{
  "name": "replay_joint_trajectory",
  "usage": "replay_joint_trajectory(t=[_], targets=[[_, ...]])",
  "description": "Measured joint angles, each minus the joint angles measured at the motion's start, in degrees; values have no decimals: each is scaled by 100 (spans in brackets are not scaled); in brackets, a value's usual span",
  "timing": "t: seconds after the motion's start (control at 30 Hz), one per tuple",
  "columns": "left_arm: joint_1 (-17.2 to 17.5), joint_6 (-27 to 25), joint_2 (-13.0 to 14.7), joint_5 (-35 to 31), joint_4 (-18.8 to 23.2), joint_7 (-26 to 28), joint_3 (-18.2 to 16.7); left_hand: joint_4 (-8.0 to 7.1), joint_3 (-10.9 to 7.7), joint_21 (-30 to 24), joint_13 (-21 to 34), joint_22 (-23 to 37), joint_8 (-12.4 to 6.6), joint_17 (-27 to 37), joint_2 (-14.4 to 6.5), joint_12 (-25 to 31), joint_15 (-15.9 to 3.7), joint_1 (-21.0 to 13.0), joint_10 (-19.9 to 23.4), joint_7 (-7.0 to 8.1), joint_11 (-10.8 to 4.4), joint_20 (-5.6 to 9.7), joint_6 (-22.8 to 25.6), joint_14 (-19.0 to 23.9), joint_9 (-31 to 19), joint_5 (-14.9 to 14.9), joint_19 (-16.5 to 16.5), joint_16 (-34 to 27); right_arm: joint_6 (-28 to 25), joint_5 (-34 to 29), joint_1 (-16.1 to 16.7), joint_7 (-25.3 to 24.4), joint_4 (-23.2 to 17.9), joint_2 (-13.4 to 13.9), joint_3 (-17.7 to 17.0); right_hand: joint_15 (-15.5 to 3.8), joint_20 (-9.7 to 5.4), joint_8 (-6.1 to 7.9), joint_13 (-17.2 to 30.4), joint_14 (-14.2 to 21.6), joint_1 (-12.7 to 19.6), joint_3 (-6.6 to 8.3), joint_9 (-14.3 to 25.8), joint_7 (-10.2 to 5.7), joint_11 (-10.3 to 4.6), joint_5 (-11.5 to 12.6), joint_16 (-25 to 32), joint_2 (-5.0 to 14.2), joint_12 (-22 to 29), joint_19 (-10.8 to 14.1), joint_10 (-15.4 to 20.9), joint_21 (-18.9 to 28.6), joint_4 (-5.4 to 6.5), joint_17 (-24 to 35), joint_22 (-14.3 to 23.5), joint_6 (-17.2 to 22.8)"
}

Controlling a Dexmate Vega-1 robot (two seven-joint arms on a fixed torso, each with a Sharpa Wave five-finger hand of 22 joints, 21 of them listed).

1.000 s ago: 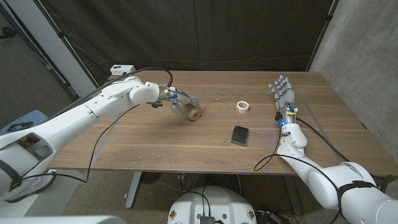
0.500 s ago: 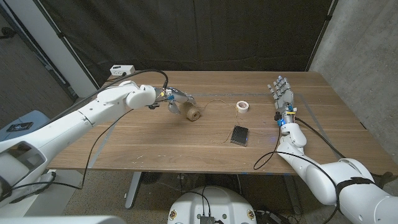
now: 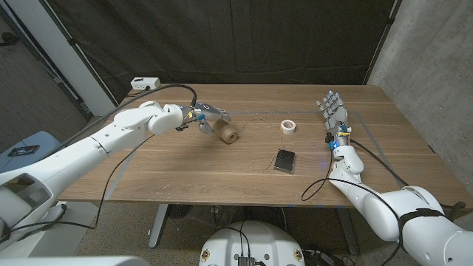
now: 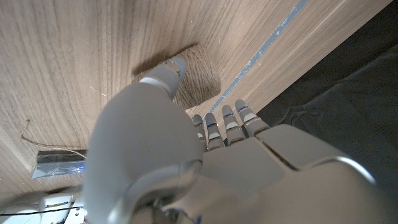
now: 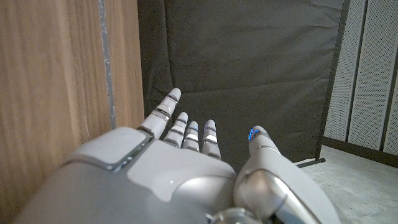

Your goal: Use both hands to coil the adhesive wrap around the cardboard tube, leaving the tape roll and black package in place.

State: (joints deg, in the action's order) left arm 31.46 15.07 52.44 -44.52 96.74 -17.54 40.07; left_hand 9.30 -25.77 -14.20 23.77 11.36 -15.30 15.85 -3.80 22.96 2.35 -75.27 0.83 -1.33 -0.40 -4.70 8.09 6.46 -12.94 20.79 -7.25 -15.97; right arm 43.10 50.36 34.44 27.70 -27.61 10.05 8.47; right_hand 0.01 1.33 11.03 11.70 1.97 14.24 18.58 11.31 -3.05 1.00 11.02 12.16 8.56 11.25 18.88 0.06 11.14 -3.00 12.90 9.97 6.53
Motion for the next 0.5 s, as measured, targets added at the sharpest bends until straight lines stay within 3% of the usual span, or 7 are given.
replay_joint_trajectory(t=[0.27, 0.5], targets=[[-10, 22, -56, -8, -96, 70, 12, 7, 61, -22, 53, 0, 0, 53, 0, 43, -31, 0, 0, 1, 0, 0, -1, 31, -26, -21, -14, -44, -34, -8, -1, -12, 7, -1, -9, 0, 0, 0, 0, 0, 0, 0, 0, 0, 0, 0, 0, 0, 0, 0, 0, 0, 0, 0, 0, 0], [-181, -52, -167, 273, -188, -413, 103, -32, 148, -22, 126, 0, 112, 106, 2, 43, 41, 28, -188, -92, 81, -1, -218, -106, -49, -67, 31, -4, -69, -21, 52, -74, -63, 18, -14, 0, 0, 0, 0, 0, 0, 0, 0, 0, 0, 0, 0, 0, 0, 0, 0, 0, 0, 0, 0, 0]])
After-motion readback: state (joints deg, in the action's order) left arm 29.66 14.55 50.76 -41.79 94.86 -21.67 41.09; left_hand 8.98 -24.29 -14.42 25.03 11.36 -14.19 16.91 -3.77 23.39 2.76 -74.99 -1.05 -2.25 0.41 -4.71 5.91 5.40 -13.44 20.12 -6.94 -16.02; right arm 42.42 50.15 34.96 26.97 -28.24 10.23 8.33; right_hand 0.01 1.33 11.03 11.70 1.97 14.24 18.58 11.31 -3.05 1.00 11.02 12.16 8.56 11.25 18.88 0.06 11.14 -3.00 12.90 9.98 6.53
